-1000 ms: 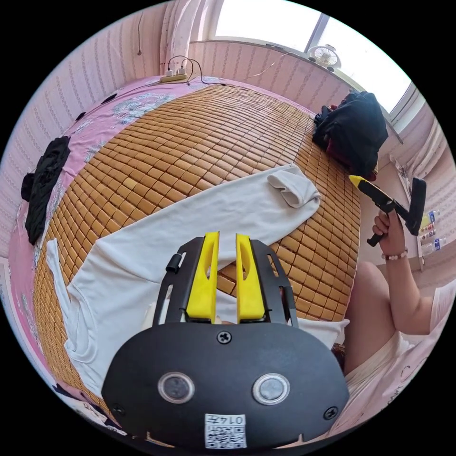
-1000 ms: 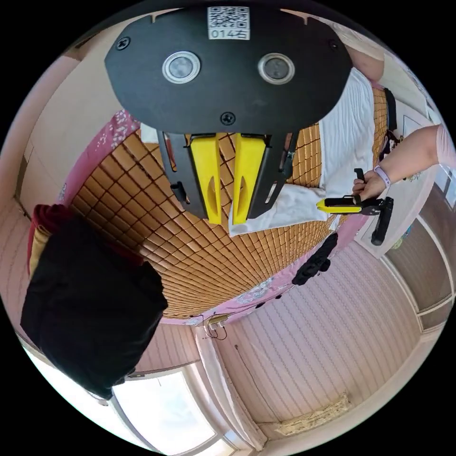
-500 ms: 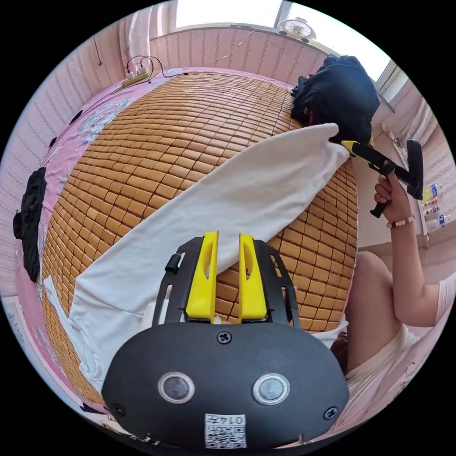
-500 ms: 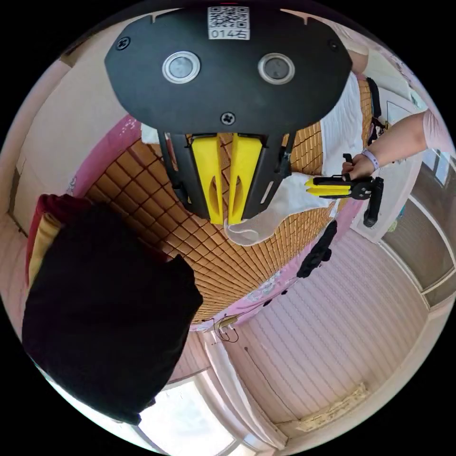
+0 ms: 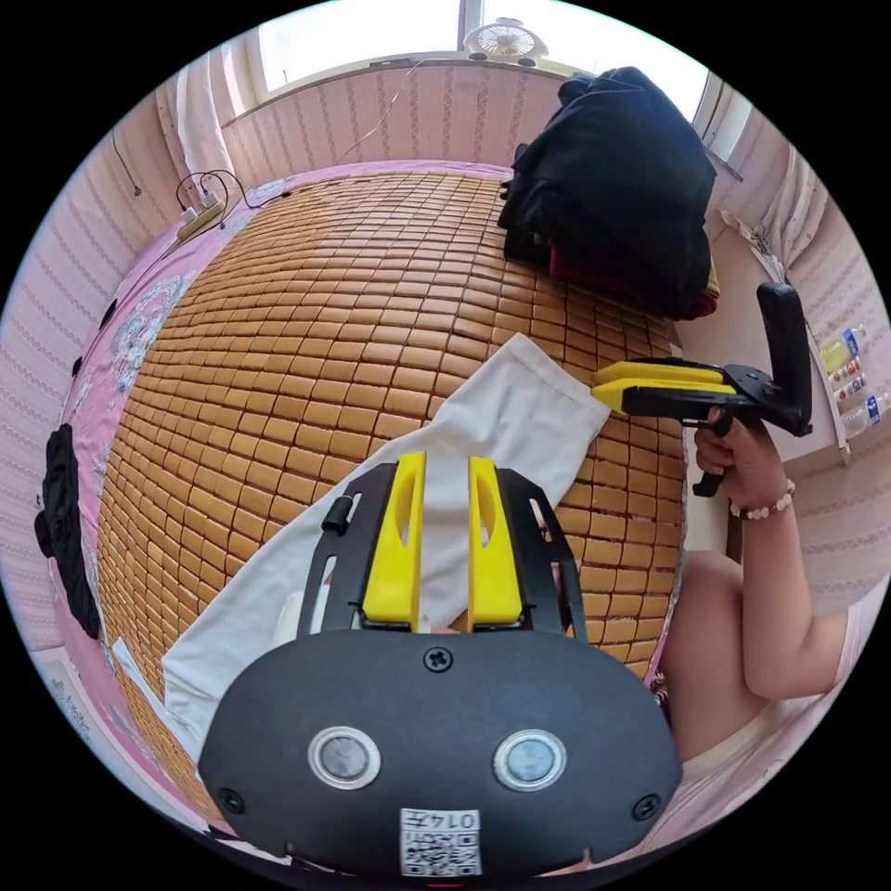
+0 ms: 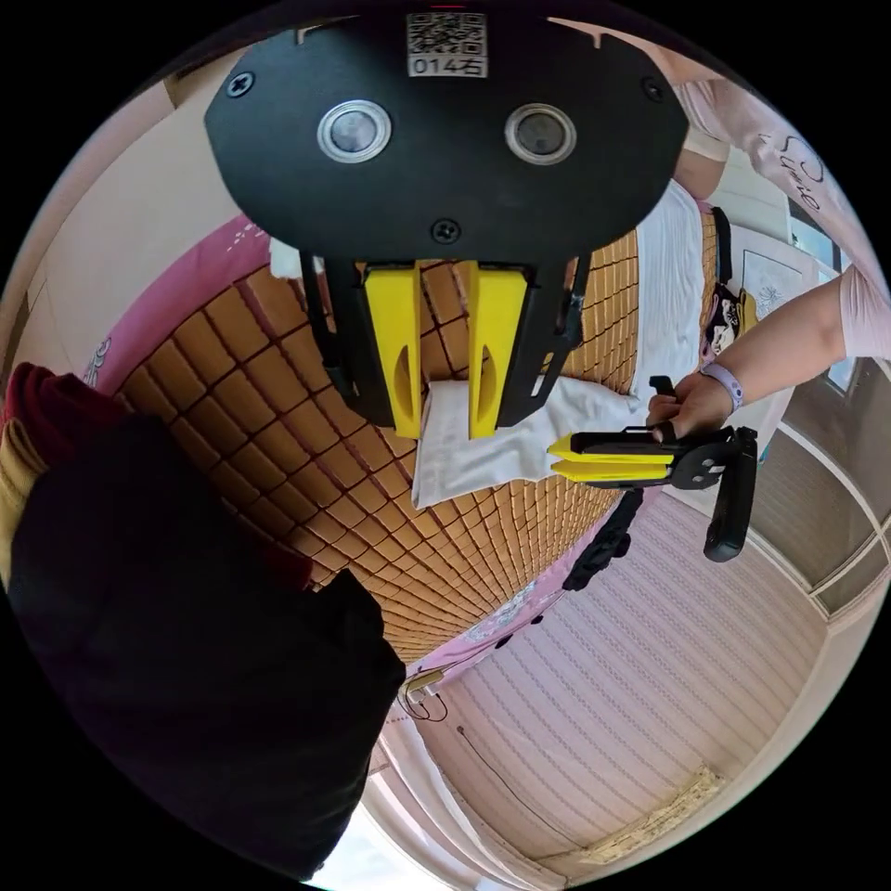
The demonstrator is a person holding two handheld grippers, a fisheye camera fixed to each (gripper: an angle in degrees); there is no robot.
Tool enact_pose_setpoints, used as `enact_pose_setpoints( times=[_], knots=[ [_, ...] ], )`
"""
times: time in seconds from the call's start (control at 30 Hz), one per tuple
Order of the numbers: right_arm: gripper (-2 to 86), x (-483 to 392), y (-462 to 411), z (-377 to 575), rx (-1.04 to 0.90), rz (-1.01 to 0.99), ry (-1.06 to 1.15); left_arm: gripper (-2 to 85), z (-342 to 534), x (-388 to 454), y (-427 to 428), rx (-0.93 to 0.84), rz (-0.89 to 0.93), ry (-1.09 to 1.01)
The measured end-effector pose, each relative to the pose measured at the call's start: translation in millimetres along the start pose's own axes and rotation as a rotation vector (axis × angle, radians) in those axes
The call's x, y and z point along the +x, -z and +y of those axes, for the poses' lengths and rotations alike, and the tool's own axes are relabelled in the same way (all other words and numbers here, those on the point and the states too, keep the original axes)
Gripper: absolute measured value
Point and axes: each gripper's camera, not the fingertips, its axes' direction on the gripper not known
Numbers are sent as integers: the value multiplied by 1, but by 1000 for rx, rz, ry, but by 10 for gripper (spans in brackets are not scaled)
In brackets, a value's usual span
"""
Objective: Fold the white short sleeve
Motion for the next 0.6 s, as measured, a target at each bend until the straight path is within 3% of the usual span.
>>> enact_pose_setpoints(
  times=[0.13, 0.37, 0.5, 0.6],
  knots=[
    [22, 5, -11, -4, -53, 38, 26, 72, -24, 4, -26, -84, -38, -8],
    [3, 18, -22, -3, -58, -2, 7, 18, -29, 17, -28, -39, -78, -41],
    [11, 18, -34, -3, -63, -26, 19, 42, -27, 11, -14, 50, 59, 42],
    [37, 20, -43, 0, -41, -90, 25, 48, -34, 25, -3, 85, 90, -9]
  ],
)
